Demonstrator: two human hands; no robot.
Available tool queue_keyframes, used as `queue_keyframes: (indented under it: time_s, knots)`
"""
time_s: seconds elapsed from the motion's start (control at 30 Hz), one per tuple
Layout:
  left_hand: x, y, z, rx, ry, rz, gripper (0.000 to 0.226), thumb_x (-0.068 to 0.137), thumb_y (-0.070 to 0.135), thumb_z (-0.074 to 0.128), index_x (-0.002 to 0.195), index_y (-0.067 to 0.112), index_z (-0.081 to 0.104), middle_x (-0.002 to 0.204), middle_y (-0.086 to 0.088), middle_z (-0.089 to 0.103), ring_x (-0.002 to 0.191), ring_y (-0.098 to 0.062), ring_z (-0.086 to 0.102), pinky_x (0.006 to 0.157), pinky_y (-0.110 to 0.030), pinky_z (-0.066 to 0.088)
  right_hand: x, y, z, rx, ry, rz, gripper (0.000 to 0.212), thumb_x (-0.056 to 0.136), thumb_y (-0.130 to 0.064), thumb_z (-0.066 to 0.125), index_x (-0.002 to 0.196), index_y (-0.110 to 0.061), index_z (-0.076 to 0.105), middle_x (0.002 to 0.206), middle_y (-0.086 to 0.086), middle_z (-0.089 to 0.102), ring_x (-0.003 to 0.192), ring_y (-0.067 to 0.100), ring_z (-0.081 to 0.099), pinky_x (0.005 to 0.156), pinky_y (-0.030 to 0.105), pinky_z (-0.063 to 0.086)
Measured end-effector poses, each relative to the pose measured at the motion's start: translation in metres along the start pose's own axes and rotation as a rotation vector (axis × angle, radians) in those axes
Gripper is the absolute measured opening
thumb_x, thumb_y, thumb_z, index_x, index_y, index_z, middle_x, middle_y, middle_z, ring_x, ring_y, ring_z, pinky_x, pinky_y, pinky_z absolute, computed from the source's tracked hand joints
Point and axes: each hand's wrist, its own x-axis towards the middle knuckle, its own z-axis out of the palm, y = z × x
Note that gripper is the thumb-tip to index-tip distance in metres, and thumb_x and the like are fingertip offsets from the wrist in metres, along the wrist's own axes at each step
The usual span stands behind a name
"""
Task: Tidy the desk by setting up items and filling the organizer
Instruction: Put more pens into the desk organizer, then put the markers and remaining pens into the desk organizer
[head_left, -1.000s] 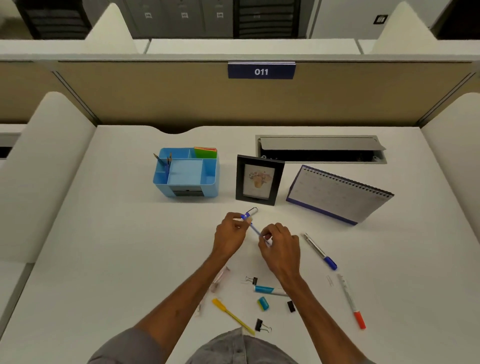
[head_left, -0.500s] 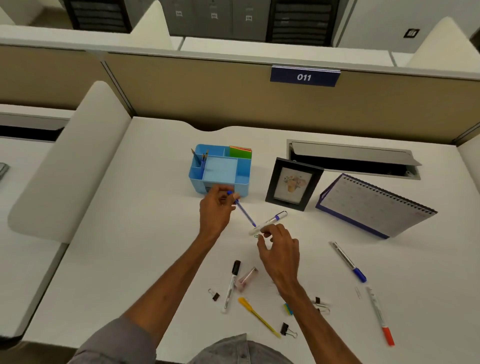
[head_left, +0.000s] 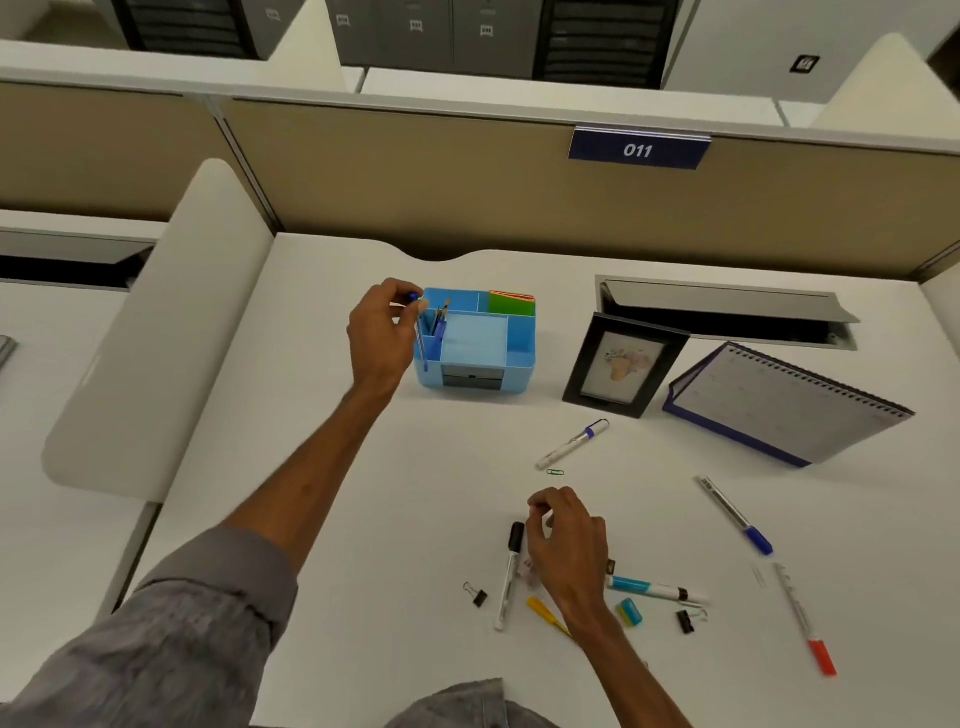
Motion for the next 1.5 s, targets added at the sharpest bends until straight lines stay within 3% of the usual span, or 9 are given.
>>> queue_keyframes:
  time_s: [0.1,0.2,0.37,0.57,0.73,1.0,1.17,1.3,1.5]
  knots:
    - [0.006,-0.001,0.001,-0.034,-0.006,0.035,0.017,0.101,0.028,0.069,0.112,0.015,0.070,0.111,0.002,0.073,0.093,-0.006,0.065,0.075,-0.008,0.053,-0.008,-0.003,0.004,0.003,0.042,0.040,0.014,0.094,-0.021,0.069,0.100,-0.033,0.064,0.098,-0.017,0.062,0.079,0.006,0.061,0.080,0.029,0.045]
    - [0.015,0.004,-0.002,-0.068,0.031,0.093,0.019,0.101,0.029,0.068,0.113,0.014,0.071,0.109,0.007,0.071,0.092,0.000,0.065,0.077,-0.004,0.050,-0.017,-0.001,0.005,0.000,0.061,0.076,0.016,0.093,-0.022,0.071,0.098,-0.035,0.062,0.095,-0.018,0.060,0.077,0.006,0.060,0.081,0.029,0.045]
    - [0.028,-0.001,0.001,-0.047,0.009,0.108,0.020,0.101,0.028,0.069,0.113,0.013,0.071,0.109,0.002,0.073,0.094,-0.006,0.065,0.080,-0.007,0.051,-0.025,-0.004,0.010,-0.017,0.078,0.083,0.017,0.091,-0.020,0.072,0.096,-0.034,0.062,0.093,-0.018,0.059,0.073,0.007,0.060,0.078,0.029,0.045]
    - [0.010,-0.036,0.014,0.062,-0.132,0.076,0.019,0.101,0.029,0.069,0.112,0.014,0.072,0.112,-0.004,0.076,0.102,-0.017,0.070,0.089,-0.028,0.057,-0.039,-0.003,0.009,-0.032,0.095,0.111,0.013,0.092,-0.021,0.071,0.096,-0.032,0.064,0.092,-0.017,0.062,0.073,0.007,0.060,0.076,0.029,0.042]
    - [-0.002,-0.045,0.020,0.101,-0.192,0.010,0.032,0.102,0.034,0.066,0.127,0.014,0.070,0.127,-0.005,0.072,0.114,-0.021,0.066,0.096,-0.031,0.052,-0.048,0.010,-0.004,-0.040,0.115,0.135,0.010,0.095,-0.024,0.068,0.094,-0.033,0.064,0.093,-0.017,0.062,0.073,0.006,0.060,0.079,0.030,0.042]
    - [-0.056,-0.030,0.013,0.065,0.040,-0.034,0.034,0.106,0.022,0.058,0.139,0.021,0.059,0.140,-0.001,0.060,0.125,-0.019,0.060,0.100,-0.043,0.058,-0.059,0.037,-0.022,-0.028,0.102,0.074,0.017,0.093,-0.014,0.067,0.097,-0.030,0.067,0.093,-0.014,0.062,0.073,0.008,0.060,0.079,0.036,0.044]
    - [-0.141,-0.013,0.021,0.058,0.033,-0.021,0.034,0.104,0.014,0.058,0.136,0.024,0.060,0.134,0.003,0.061,0.121,-0.015,0.061,0.099,-0.042,0.057,-0.080,0.067,-0.026,-0.040,0.017,-0.022,0.013,0.090,-0.016,0.068,0.096,-0.028,0.068,0.095,-0.014,0.064,0.083,0.008,0.062,0.078,0.036,0.051]
    - [-0.210,-0.006,0.029,0.063,-0.045,-0.047,0.037,0.103,0.013,0.055,0.134,0.031,0.060,0.129,0.013,0.059,0.117,-0.008,0.059,0.097,-0.039,0.057,-0.097,0.081,-0.019,-0.150,-0.087,-0.118,0.005,0.091,-0.029,0.064,0.096,-0.032,0.065,0.096,-0.016,0.063,0.092,0.009,0.060,0.079,0.034,0.045]
    - [-0.277,-0.002,0.038,0.085,-0.175,-0.038,0.037,0.104,0.011,0.054,0.135,0.031,0.060,0.128,0.014,0.062,0.113,-0.007,0.061,0.093,-0.037,0.058,-0.103,0.082,-0.009,-0.285,-0.150,-0.228,0.021,0.093,-0.045,0.059,0.104,-0.030,0.066,0.101,-0.012,0.063,0.094,0.013,0.058,0.078,0.037,0.042]
